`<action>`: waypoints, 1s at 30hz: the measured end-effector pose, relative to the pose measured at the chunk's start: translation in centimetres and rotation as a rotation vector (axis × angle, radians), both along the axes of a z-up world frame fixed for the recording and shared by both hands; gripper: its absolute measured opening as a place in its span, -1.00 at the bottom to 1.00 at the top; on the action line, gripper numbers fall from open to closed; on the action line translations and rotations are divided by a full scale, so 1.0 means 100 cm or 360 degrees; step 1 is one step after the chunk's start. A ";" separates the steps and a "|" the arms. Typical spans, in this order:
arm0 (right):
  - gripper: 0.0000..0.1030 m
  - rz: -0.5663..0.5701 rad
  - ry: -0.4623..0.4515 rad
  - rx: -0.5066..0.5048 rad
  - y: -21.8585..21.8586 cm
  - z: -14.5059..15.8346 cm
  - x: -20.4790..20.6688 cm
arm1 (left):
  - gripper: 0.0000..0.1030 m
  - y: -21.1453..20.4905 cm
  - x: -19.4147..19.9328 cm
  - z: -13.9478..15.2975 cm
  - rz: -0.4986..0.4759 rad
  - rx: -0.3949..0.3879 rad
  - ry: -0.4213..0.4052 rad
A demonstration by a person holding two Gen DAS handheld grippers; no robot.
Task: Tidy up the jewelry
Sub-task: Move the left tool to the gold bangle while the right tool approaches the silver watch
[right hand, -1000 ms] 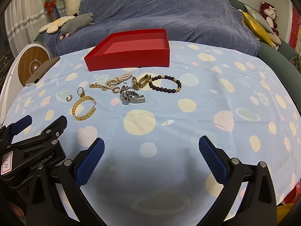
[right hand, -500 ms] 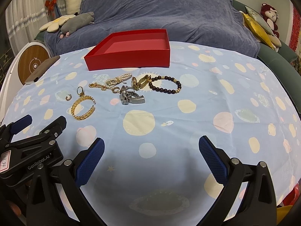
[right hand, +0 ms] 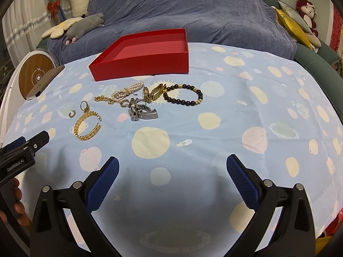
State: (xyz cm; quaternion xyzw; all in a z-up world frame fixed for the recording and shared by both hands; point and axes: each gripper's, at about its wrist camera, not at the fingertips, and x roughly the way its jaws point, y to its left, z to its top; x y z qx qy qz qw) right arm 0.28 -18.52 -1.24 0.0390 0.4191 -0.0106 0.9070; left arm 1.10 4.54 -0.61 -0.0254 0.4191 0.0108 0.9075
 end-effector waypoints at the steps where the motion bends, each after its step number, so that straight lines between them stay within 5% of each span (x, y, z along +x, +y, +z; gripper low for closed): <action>1: 0.90 0.0005 0.0003 0.0001 0.001 0.000 0.001 | 0.88 0.002 0.000 -0.001 0.0003 -0.0004 0.0003; 13: 0.90 -0.0011 0.0024 0.0038 -0.002 0.000 0.008 | 0.88 -0.035 0.021 -0.006 -0.0133 -0.0066 0.0016; 20: 0.90 -0.0038 0.0038 0.0038 -0.013 -0.001 0.009 | 0.88 -0.068 0.035 -0.019 -0.0203 0.0011 0.0056; 23: 0.90 -0.0049 0.0043 0.0041 -0.018 -0.002 0.009 | 0.58 -0.072 0.043 -0.026 -0.0221 -0.0018 0.0103; 30: 0.90 -0.0059 0.0046 0.0049 -0.023 -0.003 0.008 | 0.28 -0.078 0.046 -0.036 -0.0216 0.0046 0.0101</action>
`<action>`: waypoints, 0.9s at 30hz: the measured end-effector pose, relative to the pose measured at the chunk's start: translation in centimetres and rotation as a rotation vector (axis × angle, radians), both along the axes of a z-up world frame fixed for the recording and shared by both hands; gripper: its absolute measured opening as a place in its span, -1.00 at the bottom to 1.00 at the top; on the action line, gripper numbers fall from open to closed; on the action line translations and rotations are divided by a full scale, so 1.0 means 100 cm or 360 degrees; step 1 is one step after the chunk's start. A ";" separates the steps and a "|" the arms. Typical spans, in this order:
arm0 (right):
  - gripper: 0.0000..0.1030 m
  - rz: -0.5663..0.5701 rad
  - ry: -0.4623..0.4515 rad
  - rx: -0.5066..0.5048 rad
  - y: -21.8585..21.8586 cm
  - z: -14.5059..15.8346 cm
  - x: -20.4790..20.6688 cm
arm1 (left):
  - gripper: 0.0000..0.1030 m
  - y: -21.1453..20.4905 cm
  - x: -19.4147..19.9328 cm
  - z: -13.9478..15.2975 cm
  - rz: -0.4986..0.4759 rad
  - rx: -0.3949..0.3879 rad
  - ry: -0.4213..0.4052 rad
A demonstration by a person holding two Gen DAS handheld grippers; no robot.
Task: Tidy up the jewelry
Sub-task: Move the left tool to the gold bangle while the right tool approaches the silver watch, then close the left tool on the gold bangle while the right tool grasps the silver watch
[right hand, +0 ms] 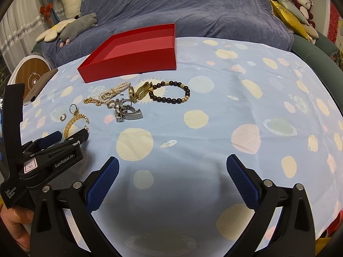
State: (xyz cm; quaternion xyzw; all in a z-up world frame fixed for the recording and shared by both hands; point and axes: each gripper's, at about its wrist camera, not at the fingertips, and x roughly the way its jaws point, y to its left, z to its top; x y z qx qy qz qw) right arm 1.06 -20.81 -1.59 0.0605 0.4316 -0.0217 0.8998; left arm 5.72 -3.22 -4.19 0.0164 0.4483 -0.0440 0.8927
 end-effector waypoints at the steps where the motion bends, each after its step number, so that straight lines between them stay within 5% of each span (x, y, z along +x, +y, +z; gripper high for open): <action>1: 0.90 0.0002 0.0000 0.0001 0.000 0.000 0.000 | 0.24 0.000 0.000 0.000 0.0002 0.0012 -0.0006; 4: 0.90 0.0011 -0.0001 0.0001 0.002 0.000 0.001 | 0.00 -0.002 0.000 0.002 -0.0012 0.0025 -0.0024; 11: 0.90 0.0076 -0.0013 -0.0008 0.015 -0.001 0.011 | -0.01 0.009 0.000 0.010 -0.0012 -0.0076 0.0010; 27: 0.28 0.0340 0.0072 0.0090 0.047 -0.011 0.090 | 0.00 0.041 -0.006 0.031 0.0057 -0.0197 -0.0018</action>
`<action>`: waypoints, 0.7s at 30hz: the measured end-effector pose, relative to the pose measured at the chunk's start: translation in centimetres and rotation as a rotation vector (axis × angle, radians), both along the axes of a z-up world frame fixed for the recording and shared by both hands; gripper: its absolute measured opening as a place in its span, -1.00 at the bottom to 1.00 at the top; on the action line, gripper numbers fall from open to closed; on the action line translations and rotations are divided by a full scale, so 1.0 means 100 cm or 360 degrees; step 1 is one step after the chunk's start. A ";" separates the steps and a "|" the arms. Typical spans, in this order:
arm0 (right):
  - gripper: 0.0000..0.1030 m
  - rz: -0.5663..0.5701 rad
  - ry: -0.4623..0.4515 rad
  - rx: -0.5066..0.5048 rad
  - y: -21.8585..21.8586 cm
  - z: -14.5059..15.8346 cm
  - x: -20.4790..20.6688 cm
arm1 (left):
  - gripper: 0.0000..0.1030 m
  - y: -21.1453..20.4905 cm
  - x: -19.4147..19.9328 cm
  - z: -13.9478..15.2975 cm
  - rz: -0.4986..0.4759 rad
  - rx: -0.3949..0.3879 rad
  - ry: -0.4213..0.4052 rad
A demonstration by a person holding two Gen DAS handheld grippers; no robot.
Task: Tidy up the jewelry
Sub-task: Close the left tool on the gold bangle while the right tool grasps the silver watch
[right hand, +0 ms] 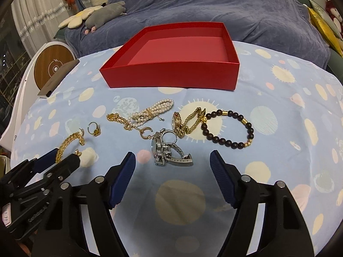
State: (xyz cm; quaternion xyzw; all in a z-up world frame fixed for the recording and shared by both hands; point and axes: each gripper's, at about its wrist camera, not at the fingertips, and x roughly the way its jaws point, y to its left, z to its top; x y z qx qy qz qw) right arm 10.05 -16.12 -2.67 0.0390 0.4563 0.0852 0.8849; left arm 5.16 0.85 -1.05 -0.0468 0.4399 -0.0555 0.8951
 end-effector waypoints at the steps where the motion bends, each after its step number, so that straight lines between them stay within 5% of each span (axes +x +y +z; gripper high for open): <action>1: 0.25 0.0008 0.0015 0.0010 0.000 -0.003 0.002 | 0.00 0.001 0.000 0.000 0.0000 -0.0003 0.0001; 5: 0.13 0.0049 0.0011 -0.0011 0.005 -0.010 0.010 | 0.00 0.003 0.000 -0.002 0.0005 0.0001 0.0012; 15: -0.62 0.0102 0.0003 0.0015 0.007 -0.010 0.003 | 0.00 0.006 0.000 -0.004 0.0007 -0.0009 0.0018; 21: -0.66 0.0105 -0.0013 0.0024 0.007 -0.006 -0.006 | 0.00 0.004 0.001 -0.002 -0.0001 -0.0021 0.0012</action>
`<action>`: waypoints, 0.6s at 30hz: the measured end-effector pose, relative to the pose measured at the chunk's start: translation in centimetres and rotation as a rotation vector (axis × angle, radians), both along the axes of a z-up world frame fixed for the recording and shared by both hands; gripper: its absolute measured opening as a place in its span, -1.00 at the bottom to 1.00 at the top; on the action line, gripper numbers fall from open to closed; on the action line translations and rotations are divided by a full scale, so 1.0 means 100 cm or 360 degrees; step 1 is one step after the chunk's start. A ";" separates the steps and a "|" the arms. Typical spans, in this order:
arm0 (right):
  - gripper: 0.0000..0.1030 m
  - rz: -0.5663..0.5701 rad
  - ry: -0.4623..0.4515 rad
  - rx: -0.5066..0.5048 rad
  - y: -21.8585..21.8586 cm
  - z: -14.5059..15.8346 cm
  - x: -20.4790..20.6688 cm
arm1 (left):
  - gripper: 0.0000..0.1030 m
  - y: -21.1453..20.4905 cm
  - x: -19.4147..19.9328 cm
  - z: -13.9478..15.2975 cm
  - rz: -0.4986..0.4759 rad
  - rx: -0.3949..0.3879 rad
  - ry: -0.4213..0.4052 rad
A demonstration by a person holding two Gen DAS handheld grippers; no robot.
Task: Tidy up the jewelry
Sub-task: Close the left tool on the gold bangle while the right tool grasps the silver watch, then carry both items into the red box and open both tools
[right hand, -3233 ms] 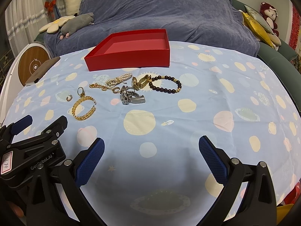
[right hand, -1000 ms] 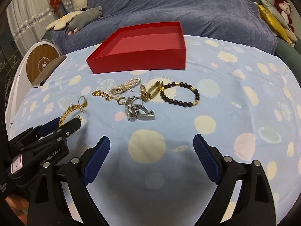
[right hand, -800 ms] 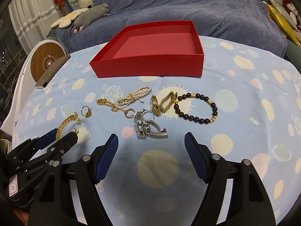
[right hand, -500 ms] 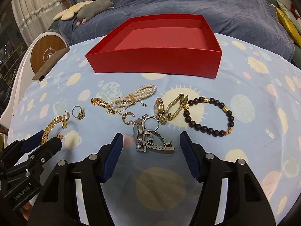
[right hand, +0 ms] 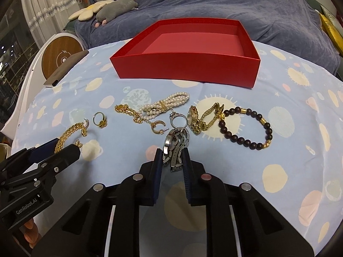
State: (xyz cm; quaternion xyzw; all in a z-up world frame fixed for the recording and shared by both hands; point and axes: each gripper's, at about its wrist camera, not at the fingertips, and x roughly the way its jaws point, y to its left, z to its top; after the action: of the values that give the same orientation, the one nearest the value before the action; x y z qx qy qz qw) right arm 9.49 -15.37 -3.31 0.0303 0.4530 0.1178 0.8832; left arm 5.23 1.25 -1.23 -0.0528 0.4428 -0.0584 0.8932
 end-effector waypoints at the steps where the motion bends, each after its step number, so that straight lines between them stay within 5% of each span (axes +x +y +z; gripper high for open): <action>1: -0.66 -0.0004 0.0004 0.0020 -0.001 0.001 -0.001 | 0.00 -0.001 0.000 0.001 -0.0002 -0.0002 0.0000; 18: -0.84 -0.0040 -0.0102 0.0164 -0.023 0.039 -0.017 | 0.00 -0.018 -0.003 0.025 -0.0039 -0.0024 -0.0083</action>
State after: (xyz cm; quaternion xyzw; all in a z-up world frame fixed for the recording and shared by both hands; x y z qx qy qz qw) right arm 7.81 -17.68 0.60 0.0775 0.4175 0.1308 0.8959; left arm 4.89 -0.57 1.26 -0.0525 0.4194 -0.0739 0.9033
